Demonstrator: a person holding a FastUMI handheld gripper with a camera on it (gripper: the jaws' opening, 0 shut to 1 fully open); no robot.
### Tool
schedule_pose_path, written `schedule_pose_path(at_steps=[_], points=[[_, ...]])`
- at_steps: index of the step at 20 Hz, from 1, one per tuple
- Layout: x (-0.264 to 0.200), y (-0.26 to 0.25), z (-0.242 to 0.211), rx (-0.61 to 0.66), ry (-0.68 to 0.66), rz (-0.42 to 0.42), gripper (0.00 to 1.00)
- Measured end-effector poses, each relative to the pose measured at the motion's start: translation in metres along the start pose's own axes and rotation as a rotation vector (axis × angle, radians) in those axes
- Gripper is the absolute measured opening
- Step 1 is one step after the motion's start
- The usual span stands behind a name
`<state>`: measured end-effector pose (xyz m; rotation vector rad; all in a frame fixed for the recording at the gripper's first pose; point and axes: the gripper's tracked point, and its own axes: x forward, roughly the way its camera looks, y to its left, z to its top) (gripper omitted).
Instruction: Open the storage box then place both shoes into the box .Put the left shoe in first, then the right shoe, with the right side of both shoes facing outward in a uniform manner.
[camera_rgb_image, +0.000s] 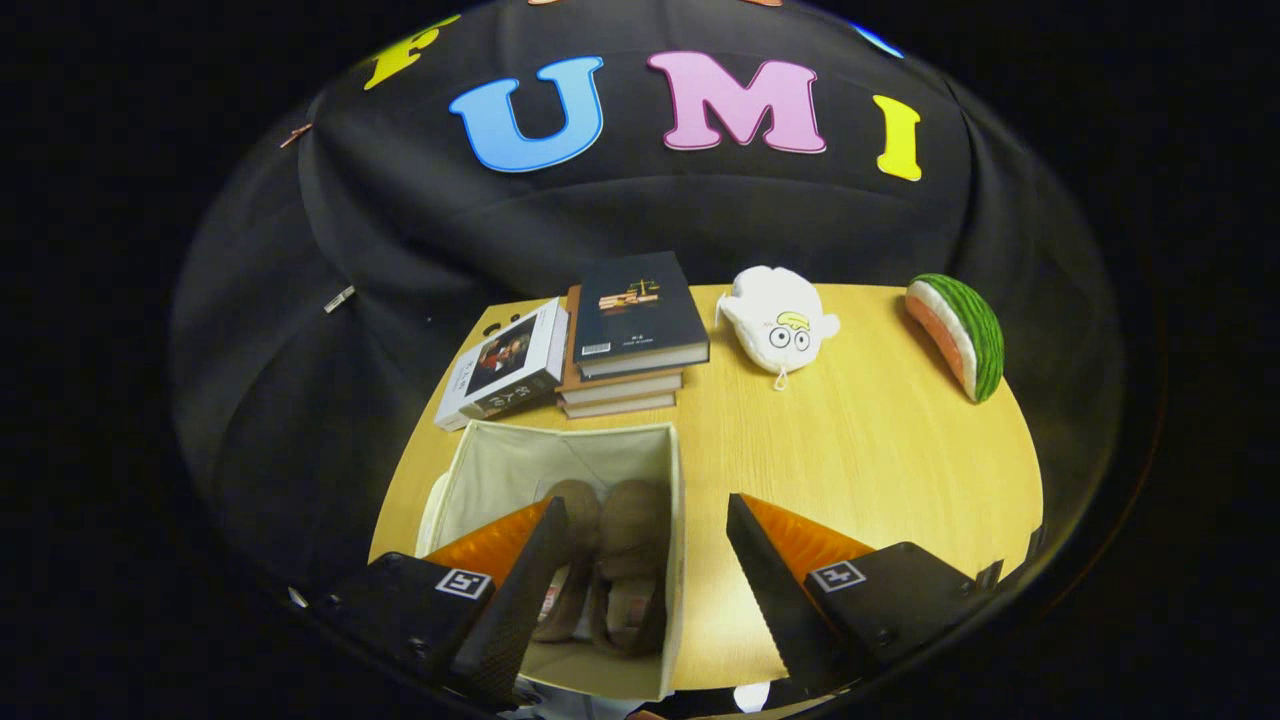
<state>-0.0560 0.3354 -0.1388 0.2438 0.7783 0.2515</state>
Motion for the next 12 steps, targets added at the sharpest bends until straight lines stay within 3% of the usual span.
schedule_pose_path(at_steps=[12], points=[[-0.047,-0.141,0.078,-0.027,-0.299,-0.073,0.99]])
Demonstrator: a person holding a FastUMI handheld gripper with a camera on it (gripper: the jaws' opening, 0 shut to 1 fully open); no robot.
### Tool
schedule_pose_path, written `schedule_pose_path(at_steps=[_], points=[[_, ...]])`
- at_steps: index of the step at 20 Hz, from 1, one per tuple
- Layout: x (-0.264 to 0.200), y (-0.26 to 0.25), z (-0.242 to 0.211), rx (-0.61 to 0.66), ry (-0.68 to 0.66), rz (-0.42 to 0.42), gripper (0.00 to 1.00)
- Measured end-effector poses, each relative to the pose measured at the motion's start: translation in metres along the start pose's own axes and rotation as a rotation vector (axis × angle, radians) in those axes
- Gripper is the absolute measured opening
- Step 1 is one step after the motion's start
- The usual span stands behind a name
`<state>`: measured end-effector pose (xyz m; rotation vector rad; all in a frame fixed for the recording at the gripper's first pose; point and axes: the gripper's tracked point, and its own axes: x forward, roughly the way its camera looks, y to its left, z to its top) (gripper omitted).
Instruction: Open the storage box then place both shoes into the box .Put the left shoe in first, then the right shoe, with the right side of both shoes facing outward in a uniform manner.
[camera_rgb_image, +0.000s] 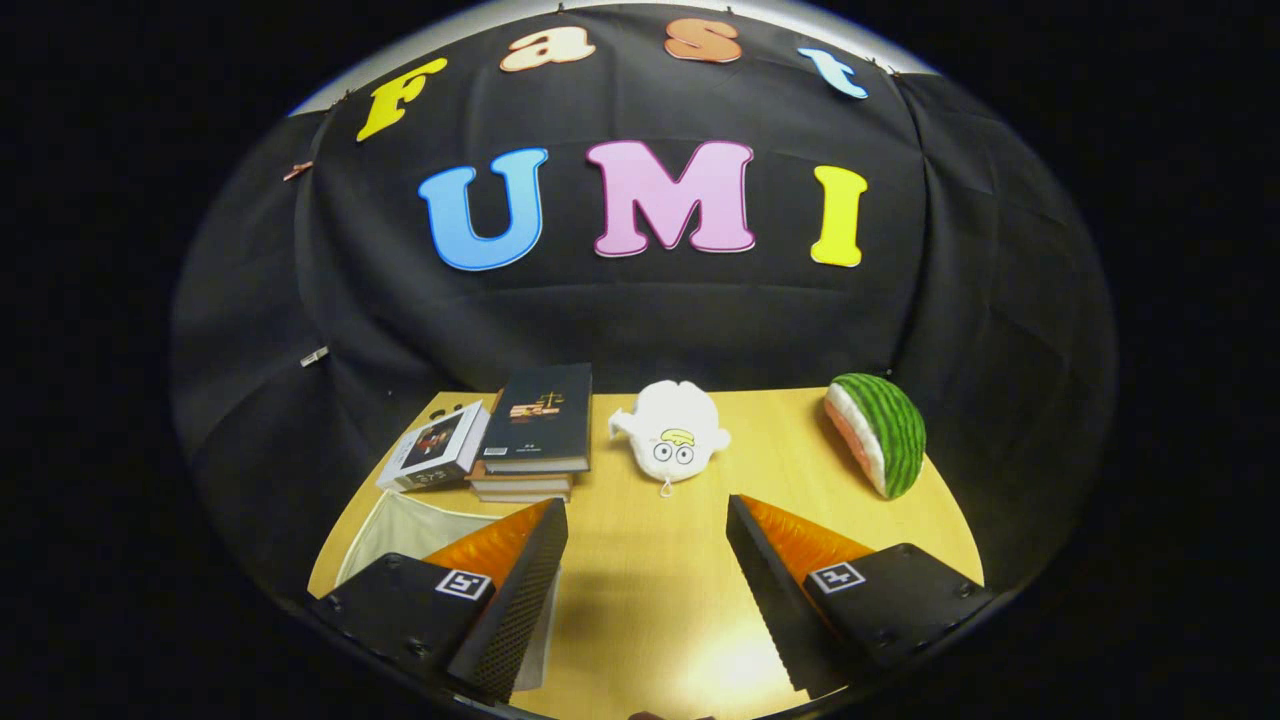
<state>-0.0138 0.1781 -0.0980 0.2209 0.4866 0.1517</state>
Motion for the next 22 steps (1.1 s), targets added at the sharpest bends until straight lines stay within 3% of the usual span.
schedule_pose_path(at_steps=[8,22], points=[[-0.018,-0.100,0.040,0.027,-0.136,-0.043,0.99],[-0.047,-0.155,0.081,-0.039,-0.305,0.010,0.99]])
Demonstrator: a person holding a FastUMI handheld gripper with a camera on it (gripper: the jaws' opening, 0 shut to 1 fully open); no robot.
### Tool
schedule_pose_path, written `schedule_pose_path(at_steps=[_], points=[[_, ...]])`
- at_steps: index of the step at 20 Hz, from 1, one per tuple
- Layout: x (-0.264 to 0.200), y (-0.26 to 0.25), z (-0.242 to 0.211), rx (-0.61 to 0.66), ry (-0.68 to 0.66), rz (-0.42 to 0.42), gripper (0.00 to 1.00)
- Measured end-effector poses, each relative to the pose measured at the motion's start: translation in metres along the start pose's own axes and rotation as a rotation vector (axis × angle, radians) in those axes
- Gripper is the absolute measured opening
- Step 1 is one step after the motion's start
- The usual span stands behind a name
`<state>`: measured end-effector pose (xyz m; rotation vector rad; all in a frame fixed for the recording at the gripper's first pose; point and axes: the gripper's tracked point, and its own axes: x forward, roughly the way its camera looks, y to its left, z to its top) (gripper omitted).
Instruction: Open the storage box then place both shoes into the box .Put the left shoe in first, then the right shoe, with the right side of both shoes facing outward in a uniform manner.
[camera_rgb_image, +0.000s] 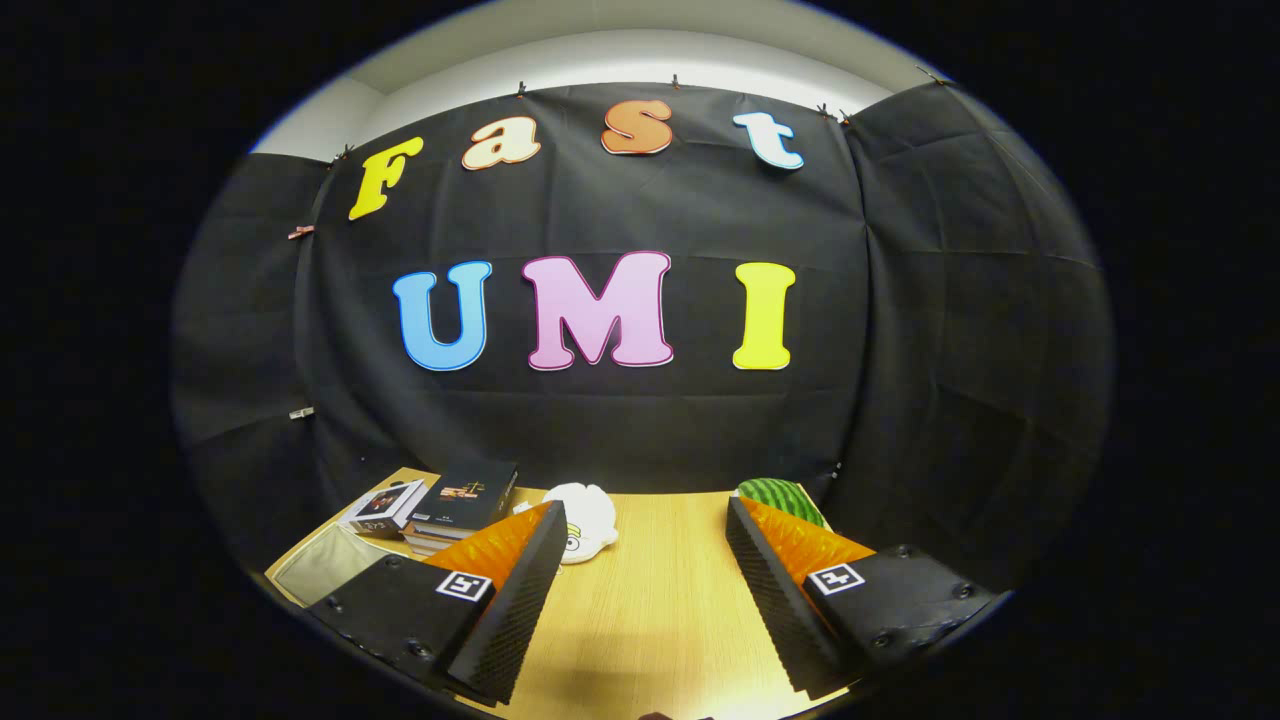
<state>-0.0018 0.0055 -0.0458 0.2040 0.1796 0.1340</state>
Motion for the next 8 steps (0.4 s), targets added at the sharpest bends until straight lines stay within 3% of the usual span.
schedule_pose_path(at_steps=[8], points=[[0.0037,0.0049,0.0006,-0.029,-0.002,0.011,0.98]])
